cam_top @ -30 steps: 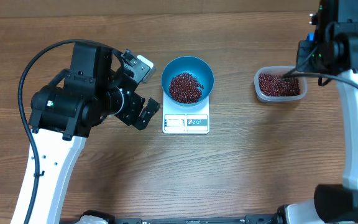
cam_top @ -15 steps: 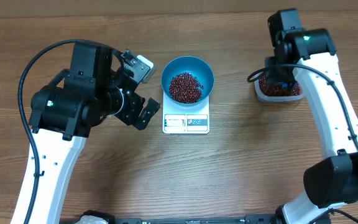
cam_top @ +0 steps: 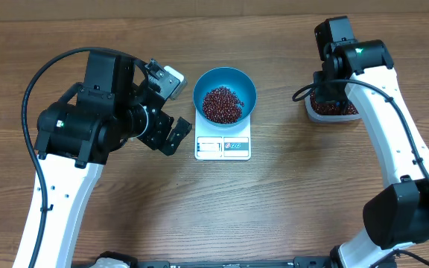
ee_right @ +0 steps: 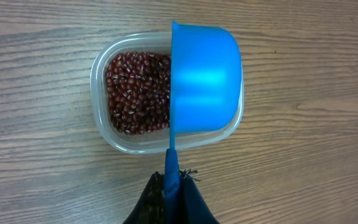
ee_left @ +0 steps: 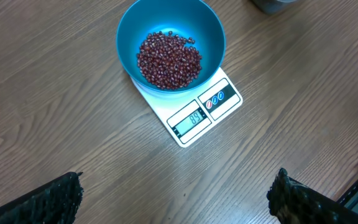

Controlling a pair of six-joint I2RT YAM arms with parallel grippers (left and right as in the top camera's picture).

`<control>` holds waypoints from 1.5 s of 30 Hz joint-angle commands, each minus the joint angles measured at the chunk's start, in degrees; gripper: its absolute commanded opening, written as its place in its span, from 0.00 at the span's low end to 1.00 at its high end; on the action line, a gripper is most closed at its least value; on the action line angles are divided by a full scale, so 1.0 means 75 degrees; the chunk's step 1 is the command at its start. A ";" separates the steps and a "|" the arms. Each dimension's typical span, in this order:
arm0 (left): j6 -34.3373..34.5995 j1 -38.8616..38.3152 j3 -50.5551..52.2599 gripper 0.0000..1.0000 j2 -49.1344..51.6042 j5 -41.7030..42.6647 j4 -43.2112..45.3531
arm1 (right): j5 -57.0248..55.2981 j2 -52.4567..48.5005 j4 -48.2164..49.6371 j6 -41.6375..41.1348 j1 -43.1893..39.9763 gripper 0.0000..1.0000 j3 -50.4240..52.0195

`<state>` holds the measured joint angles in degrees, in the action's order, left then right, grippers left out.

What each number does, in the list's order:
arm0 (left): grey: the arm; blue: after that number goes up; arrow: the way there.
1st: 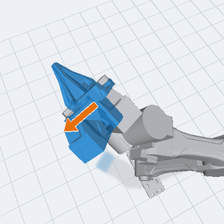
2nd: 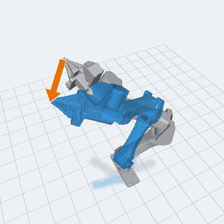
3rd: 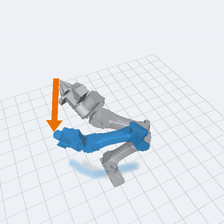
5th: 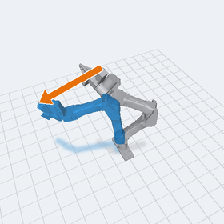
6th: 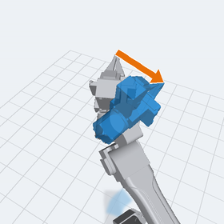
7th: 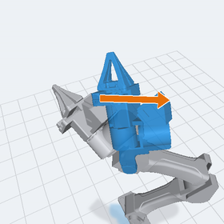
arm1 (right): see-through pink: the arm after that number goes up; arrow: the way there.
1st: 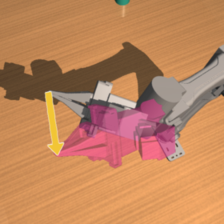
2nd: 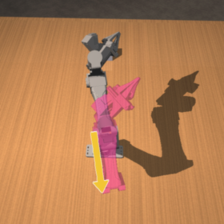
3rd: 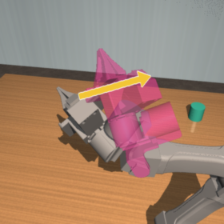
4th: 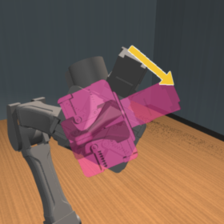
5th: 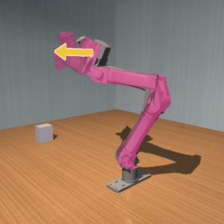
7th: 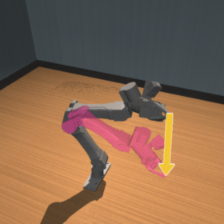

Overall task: Scoop item into bowl and weigh 150g on scale
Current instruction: 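Lower the scoop into the red beans and drag it to refill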

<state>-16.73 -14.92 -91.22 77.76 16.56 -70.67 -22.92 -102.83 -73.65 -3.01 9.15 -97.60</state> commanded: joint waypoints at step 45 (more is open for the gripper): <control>-0.0117 -0.0015 -0.0108 1.00 -0.0032 0.0117 0.0026 | 0.1075 -0.0111 0.0731 0.0854 0.0414 0.04 0.1122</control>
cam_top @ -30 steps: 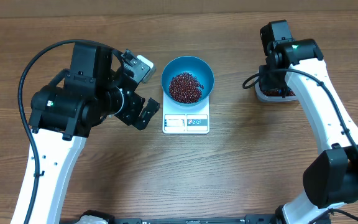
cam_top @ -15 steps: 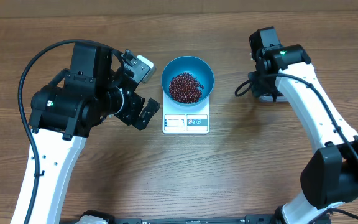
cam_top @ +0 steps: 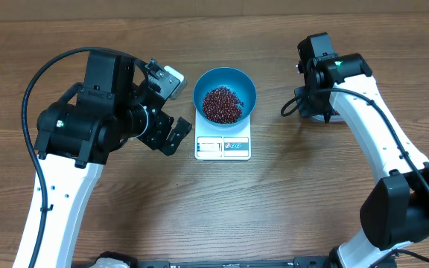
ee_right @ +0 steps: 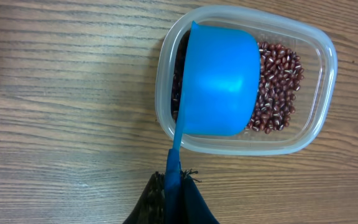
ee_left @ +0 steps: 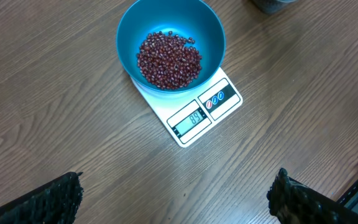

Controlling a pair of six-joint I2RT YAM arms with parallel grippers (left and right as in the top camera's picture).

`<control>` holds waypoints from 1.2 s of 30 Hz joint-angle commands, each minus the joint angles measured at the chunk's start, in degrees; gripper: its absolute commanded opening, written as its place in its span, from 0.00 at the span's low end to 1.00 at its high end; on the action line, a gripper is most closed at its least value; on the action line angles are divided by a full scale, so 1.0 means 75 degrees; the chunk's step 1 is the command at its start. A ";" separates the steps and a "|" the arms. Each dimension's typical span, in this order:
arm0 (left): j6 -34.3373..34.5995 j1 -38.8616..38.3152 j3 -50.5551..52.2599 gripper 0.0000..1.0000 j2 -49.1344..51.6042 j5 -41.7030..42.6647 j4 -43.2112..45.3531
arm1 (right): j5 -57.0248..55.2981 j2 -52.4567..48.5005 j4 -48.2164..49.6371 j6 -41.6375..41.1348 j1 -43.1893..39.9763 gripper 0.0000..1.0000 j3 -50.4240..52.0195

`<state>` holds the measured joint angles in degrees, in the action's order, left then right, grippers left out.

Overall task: Scoop item into bowl and weigh 150g on scale
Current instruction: 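Lower the scoop into the red beans and drag it to refill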

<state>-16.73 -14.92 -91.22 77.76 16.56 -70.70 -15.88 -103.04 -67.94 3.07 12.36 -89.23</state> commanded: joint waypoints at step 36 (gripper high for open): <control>-0.0117 -0.0015 -0.0108 0.99 -0.0032 0.0117 0.0029 | 0.5630 -0.0137 0.0195 0.2264 -0.2667 0.04 0.0006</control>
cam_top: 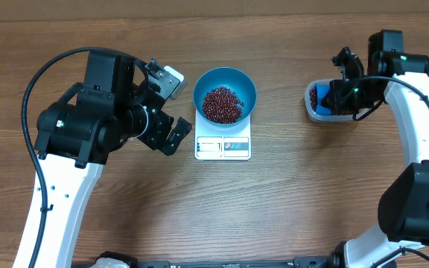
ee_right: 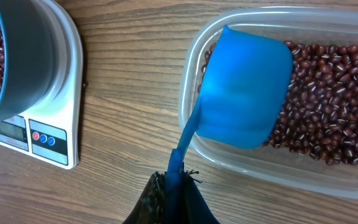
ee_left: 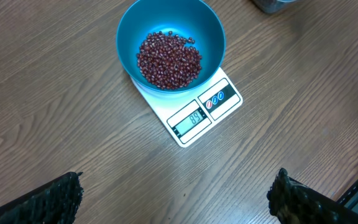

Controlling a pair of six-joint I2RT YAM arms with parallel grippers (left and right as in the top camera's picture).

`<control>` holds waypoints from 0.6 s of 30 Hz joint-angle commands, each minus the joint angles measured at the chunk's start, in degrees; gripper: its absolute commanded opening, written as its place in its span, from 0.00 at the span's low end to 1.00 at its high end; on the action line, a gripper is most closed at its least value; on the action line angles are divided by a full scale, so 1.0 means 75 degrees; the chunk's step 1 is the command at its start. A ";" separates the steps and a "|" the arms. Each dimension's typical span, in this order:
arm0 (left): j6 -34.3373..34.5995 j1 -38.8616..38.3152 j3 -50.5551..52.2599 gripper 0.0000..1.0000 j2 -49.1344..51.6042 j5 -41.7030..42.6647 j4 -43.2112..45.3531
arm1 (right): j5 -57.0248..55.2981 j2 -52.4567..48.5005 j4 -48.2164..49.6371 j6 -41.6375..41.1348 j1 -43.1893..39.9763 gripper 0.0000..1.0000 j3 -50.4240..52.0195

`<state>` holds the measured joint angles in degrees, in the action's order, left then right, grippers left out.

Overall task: Scoop item into bowl and weigh 150g on scale
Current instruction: 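Lower the scoop into the red beans and drag it to refill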

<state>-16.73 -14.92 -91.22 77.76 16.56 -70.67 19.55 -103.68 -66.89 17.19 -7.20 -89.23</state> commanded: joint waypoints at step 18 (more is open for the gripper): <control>-0.0117 -0.0015 -0.0108 1.00 -0.0032 0.0117 0.0026 | 0.2238 -0.0289 -0.0137 0.1122 -0.0796 0.04 0.0280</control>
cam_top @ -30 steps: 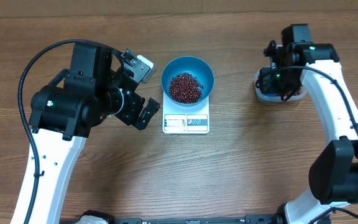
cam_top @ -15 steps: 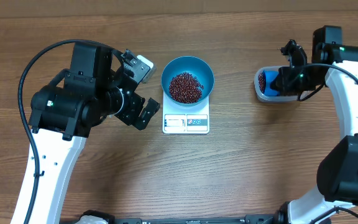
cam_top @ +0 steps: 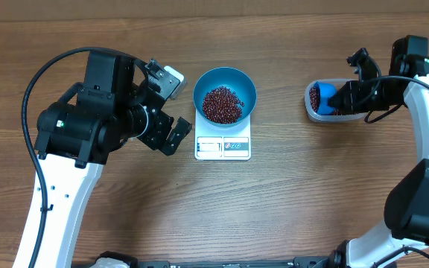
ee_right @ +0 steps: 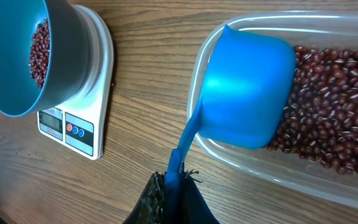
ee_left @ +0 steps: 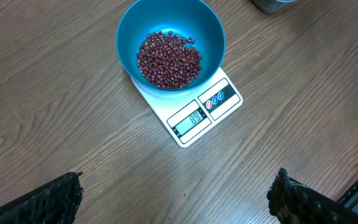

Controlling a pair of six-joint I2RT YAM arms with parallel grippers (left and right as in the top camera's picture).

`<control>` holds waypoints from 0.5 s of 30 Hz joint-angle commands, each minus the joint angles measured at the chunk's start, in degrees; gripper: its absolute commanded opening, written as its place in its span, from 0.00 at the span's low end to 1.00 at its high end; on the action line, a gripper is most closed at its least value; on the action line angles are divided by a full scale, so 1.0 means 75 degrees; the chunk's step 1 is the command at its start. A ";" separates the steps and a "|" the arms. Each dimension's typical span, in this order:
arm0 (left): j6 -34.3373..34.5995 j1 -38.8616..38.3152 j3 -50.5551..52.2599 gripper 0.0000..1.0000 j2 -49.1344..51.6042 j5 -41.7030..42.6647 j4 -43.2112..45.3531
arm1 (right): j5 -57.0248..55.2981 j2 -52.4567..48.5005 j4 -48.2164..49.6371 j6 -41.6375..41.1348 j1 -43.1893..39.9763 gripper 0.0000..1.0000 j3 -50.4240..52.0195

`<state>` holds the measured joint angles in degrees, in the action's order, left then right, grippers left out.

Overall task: Scoop item into bowl and weigh 150g on scale
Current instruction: 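Lower the scoop into the red beans and drag it to refill, then lift the filled scoop and carry it left over the teal bowl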

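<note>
A blue bowl (cam_top: 225, 93) holding red beans sits on a white scale (cam_top: 223, 146) at mid table; the display (ee_left: 190, 119) reads about 84. At the right a clear tub (cam_top: 323, 109) holds more red beans (ee_right: 334, 127). My right gripper (ee_right: 174, 190) is shut on the handle of a blue scoop (ee_right: 247, 90), whose cup lies bottom-up in the tub's left end. My left gripper (ee_left: 176, 196) hangs open above bare wood, left of the scale, with nothing between its fingers.
The left arm's black body (cam_top: 95, 119) stands left of the scale. The tub lies near the table's right side, with wood between it and the scale. A grey object (ee_left: 272, 5) shows at the top edge of the left wrist view.
The right arm has swung a little further right and its wrist has tilted; the scoop's cup stays in the tub's left end. The left arm, bowl and scale reading are unchanged.
The right gripper held the scoop bottom-up over the tub's right side, seen from straight above. Then the cup was over the tub's left part. Then the arm stood further right with the cup down in the beans, as now. The scale stayed at about 84 throughout.
</note>
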<state>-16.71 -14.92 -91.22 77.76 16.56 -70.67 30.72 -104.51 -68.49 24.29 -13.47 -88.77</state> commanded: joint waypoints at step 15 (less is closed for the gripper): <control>-0.0119 -0.0015 -0.0108 0.99 -0.0032 0.0117 0.0026 | 0.1606 -0.0178 0.0026 0.0236 -0.1003 0.04 0.0280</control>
<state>-16.73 -14.92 -91.22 77.76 16.56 -70.67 37.54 -105.60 -68.03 24.75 -20.67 -87.02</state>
